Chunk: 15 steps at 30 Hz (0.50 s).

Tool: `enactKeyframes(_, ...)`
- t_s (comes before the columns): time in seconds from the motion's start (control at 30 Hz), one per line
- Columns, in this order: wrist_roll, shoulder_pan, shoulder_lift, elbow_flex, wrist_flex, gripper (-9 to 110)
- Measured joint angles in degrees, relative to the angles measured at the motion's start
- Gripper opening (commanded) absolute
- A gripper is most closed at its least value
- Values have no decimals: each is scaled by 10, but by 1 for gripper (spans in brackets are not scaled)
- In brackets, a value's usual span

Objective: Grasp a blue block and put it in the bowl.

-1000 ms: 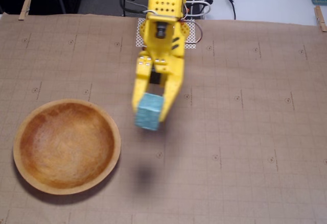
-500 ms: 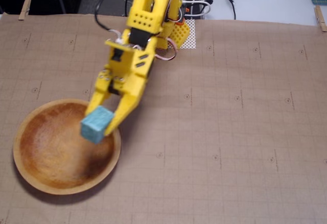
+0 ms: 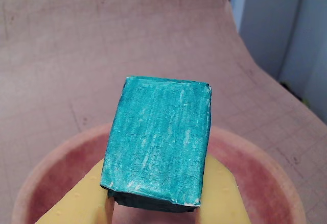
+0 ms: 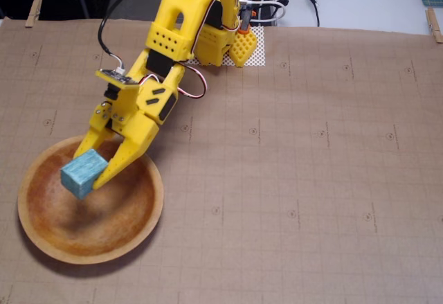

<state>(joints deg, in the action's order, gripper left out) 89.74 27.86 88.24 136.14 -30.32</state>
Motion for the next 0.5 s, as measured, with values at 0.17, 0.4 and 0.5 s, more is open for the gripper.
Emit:
enactKeyframes(0.17, -33, 8, -19, 0, 0, 4)
enactKeyframes(0.4, -58, 4, -30, 0, 0, 4)
enactKeyframes(0.5, -60, 4, -35, 0, 0, 8)
